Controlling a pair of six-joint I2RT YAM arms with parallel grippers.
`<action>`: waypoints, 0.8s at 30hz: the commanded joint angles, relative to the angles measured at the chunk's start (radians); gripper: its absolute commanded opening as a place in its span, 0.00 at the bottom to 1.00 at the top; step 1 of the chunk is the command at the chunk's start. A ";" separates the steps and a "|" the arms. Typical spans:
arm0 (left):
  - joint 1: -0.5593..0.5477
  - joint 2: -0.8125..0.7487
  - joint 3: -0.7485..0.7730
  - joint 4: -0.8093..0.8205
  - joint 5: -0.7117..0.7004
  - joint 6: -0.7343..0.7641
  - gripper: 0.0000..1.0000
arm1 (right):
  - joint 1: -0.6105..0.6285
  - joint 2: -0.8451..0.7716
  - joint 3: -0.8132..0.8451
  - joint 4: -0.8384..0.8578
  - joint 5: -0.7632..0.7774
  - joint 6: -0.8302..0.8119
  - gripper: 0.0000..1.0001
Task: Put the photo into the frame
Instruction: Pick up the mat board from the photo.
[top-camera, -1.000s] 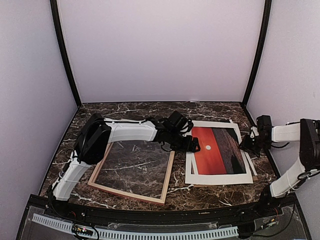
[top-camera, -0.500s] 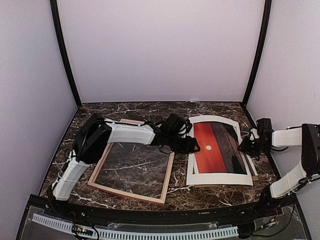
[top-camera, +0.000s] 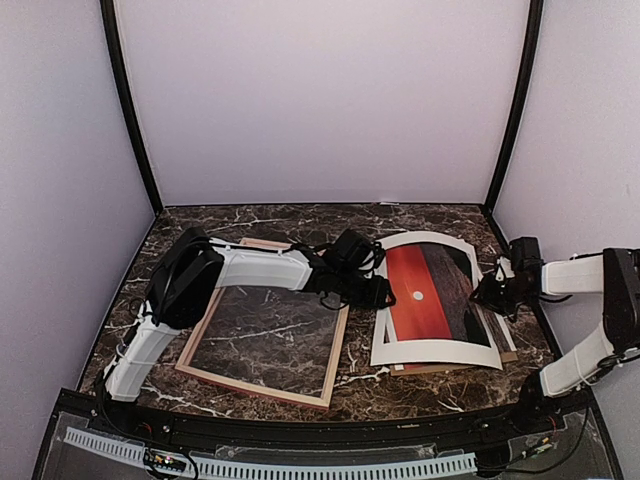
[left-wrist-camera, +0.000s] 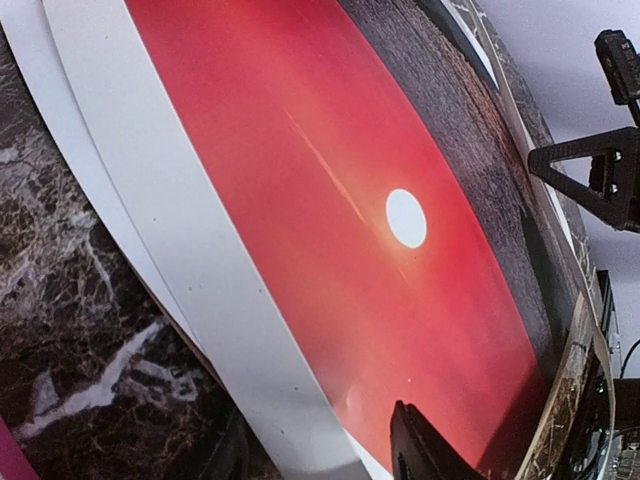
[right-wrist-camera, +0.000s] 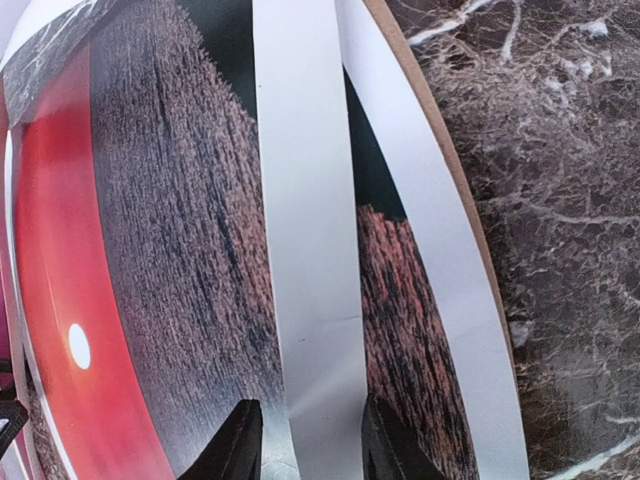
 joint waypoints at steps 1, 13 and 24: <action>-0.024 0.017 0.038 -0.137 -0.049 0.049 0.49 | 0.015 -0.011 -0.019 -0.011 -0.028 0.014 0.36; -0.037 0.020 0.086 -0.209 -0.147 0.101 0.27 | 0.015 -0.030 0.000 -0.043 -0.033 0.002 0.37; -0.037 -0.008 0.089 -0.219 -0.160 0.108 0.24 | 0.015 -0.127 0.036 -0.116 0.026 0.018 0.48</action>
